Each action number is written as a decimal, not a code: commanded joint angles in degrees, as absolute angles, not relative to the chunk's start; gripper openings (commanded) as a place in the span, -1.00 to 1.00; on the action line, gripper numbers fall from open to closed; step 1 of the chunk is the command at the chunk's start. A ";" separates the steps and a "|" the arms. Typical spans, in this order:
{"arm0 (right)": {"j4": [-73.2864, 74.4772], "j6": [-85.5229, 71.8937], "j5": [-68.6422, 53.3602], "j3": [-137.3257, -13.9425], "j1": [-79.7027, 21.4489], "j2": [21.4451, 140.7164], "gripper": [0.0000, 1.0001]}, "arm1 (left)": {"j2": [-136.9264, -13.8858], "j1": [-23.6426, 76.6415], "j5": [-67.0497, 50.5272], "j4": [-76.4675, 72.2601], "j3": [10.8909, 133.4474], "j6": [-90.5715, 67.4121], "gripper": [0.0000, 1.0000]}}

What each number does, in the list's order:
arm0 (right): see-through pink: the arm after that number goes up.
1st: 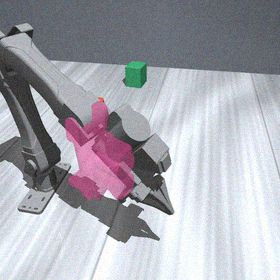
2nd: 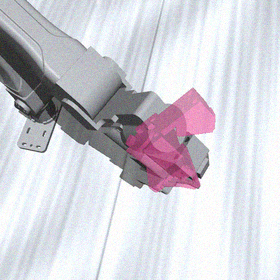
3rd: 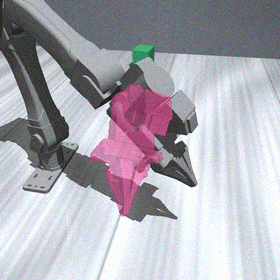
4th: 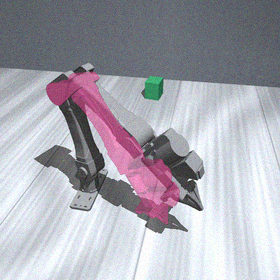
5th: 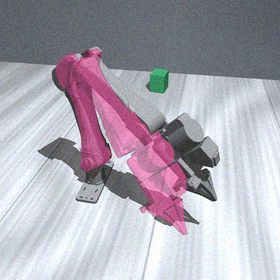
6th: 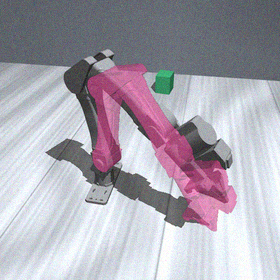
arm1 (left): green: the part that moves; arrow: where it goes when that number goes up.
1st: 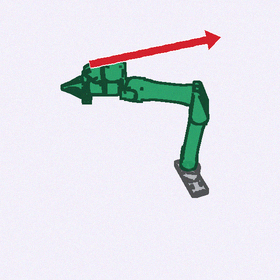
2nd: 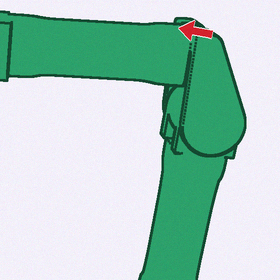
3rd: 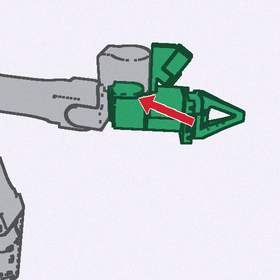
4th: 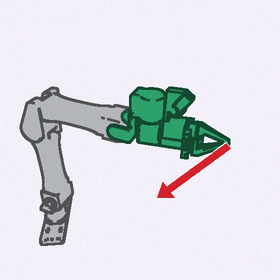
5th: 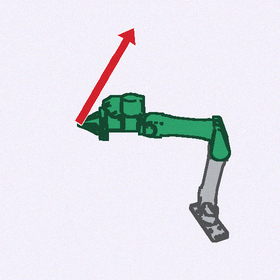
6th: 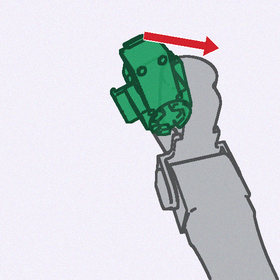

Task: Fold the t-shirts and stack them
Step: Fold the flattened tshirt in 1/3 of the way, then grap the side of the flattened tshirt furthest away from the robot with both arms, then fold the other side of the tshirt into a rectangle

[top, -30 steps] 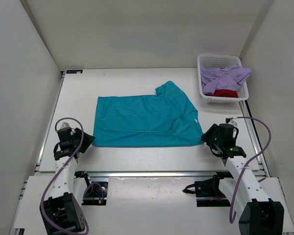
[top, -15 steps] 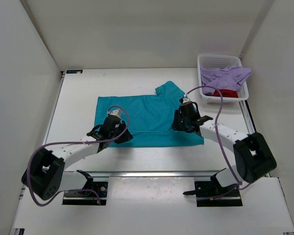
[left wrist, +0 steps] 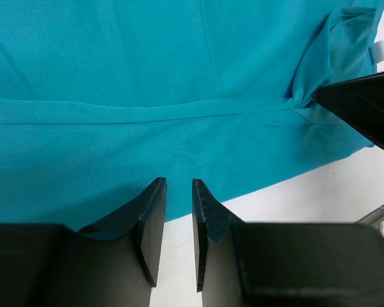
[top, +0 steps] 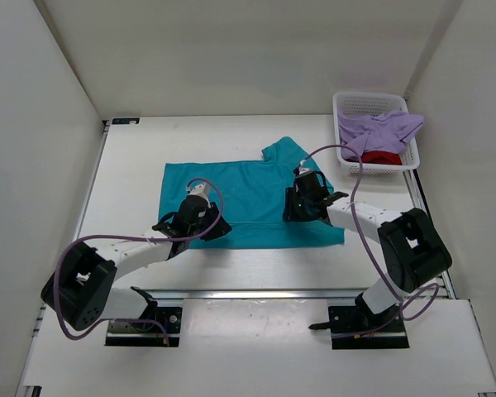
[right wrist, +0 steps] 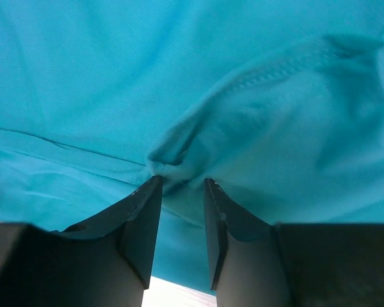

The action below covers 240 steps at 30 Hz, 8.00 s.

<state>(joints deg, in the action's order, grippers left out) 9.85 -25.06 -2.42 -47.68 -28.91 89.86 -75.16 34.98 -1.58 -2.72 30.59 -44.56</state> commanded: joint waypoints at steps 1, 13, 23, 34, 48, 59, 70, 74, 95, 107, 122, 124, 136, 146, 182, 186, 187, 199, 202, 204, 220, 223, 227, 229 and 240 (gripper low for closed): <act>8.52 -23.12 -0.18 -51.32 -30.67 90.26 -0.37 | -74.35 35.33 -2.02 -5.45 29.71 -45.61 -0.32; 8.70 -23.29 0.00 -54.84 -29.62 95.80 -0.91 | -74.63 34.02 -3.34 -7.12 28.04 -46.23 -0.33; 16.96 -18.64 8.26 -66.79 -35.77 103.62 -0.71 | -73.04 34.63 -3.16 -6.24 28.39 -46.49 -0.32; 14.69 -19.94 10.73 -59.36 -35.51 90.91 -0.32 | -73.91 33.49 -3.69 -4.49 29.35 -45.71 -0.30; 10.02 -26.10 4.58 -36.57 -30.15 83.42 -1.00 | -81.83 32.70 -4.93 -0.18 28.76 -42.37 -0.33; 17.48 -28.75 1.58 -36.53 -31.91 73.83 -0.71 | -66.27 36.31 -2.98 8.25 21.43 -44.56 -0.25; 11.60 -17.77 -1.93 -72.55 -22.24 100.24 -0.86 | -80.06 17.41 -10.28 6.59 48.32 -38.94 -0.21; 13.44 -16.88 -4.56 -86.20 -16.62 115.36 -0.83 | -86.03 13.11 -9.32 6.42 52.11 -37.62 -0.20; 46.92 -16.53 -11.26 -158.00 -12.75 161.00 -0.35 | -101.25 3.61 -7.47 11.16 64.33 -35.51 -0.24; 49.57 -15.38 -7.82 -156.27 -14.94 158.56 -0.37 | -104.59 -2.02 -3.34 17.74 72.41 -31.73 -0.10; 51.24 -15.12 -8.62 -158.55 -14.85 154.78 -0.99 | -116.27 -3.34 -0.09 22.85 84.89 -29.27 0.10; 52.03 -14.59 -8.26 -158.64 -15.73 153.90 -1.00 | -118.38 -3.25 1.40 23.73 86.92 -29.18 0.11; 52.91 -13.98 -7.99 -158.64 -16.78 152.76 -1.00 | -118.56 -3.43 2.55 22.76 84.90 -29.00 0.05; 56.24 -12.83 -5.72 -156.80 -16.52 148.63 -1.00 | -118.92 -3.07 1.14 22.50 84.55 -29.01 -0.94; 35.77 -17.58 1.14 -62.42 -18.81 76.66 -1.00 | -89.92 -2.37 7.12 21.62 62.68 -27.16 -1.00; 36.65 -18.28 2.81 -56.26 -19.77 71.47 -1.00 | -85.09 -3.08 6.59 21.18 57.32 -27.42 -1.00; 36.56 -18.28 2.46 -53.99 -19.34 71.11 -1.00 | -84.03 -2.73 6.94 21.36 56.61 -27.42 -1.00; 37.53 -21.09 5.80 -42.73 -24.34 66.10 -0.93 | -75.95 -12.21 -5.62 16.70 39.30 -33.92 -0.45; 37.01 -21.45 6.59 -41.57 -24.70 64.60 -0.67 | -70.59 -15.73 -9.57 14.86 36.84 -36.64 -0.21; 37.79 -21.27 6.94 -41.93 -23.65 63.90 -0.59 | -64.19 -16.17 -8.97 13.54 35.86 -37.79 -0.16; 10.66 -23.46 -4.64 -48.07 -11.08 81.46 -0.45 | -77.76 13.10 -4.39 1.59 39.10 -40.78 -0.21; 6.87 -23.64 -10.43 -47.55 -8.09 84.28 -0.44 | -82.78 12.74 -6.33 1.14 41.48 -41.31 -0.21; 1.86 -24.70 -16.68 -44.57 -5.63 86.22 -0.43 | -89.01 10.99 -9.13 -2.89 42.80 -42.62 -0.20; 0.70 -25.84 -18.02 -43.16 -4.84 87.09 -0.43 | -91.40 9.76 -11.60 -4.74 42.71 -43.94 -0.22; -6.06 -26.81 -20.83 -39.82 -2.38 89.47 -1.00 | -97.03 2.90 -15.38 -9.49 40.08 -46.58 -0.25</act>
